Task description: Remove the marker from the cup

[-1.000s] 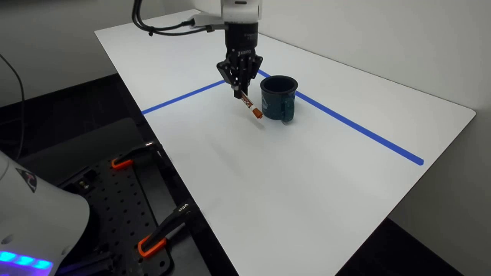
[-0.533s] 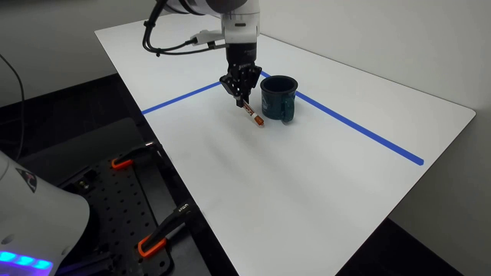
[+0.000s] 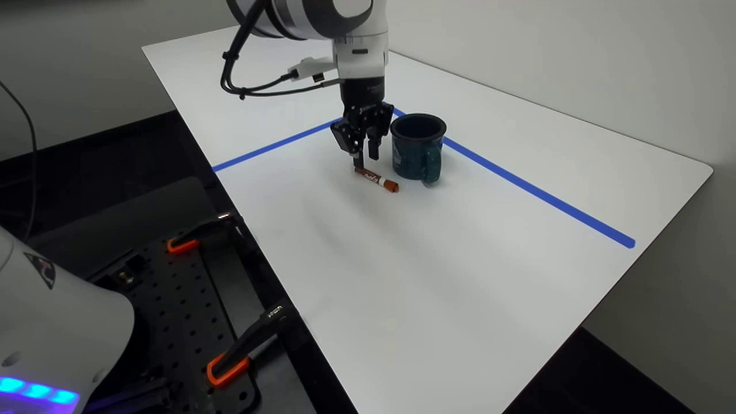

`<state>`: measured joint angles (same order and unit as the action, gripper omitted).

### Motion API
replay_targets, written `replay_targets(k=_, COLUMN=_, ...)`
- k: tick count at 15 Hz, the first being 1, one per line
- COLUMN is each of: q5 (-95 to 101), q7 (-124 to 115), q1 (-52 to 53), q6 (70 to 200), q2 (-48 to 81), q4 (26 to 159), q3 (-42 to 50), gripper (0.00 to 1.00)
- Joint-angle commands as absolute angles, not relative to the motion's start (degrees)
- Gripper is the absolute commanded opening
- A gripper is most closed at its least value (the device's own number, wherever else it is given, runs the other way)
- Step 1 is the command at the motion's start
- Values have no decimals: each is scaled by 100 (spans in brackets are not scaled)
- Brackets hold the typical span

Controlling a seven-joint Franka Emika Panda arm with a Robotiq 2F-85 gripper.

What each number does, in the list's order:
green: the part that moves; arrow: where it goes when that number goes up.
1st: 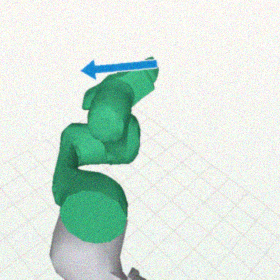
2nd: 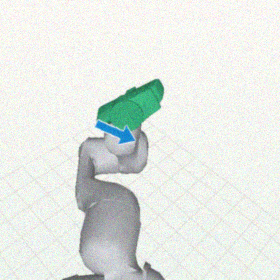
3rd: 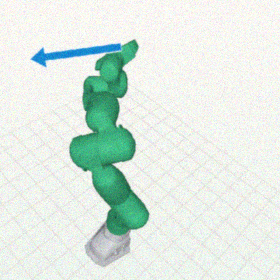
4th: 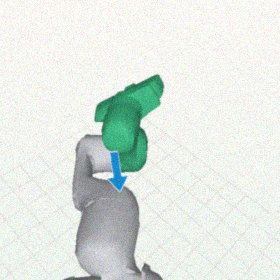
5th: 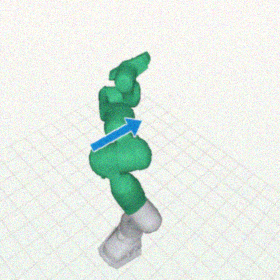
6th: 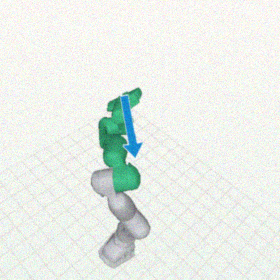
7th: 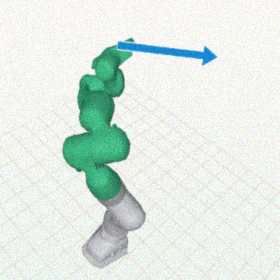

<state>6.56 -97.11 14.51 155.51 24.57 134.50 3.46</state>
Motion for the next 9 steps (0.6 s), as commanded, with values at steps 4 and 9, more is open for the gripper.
replay_targets(k=4, q5=1159, q7=-9814, q1=1889, q6=15529, q2=1647, q4=13760, q3=745, gripper=96)
replay_targets(k=9, q5=1039, q7=-9311, q1=1580, q6=15313, q2=748, q4=13919, q3=347, gripper=100)
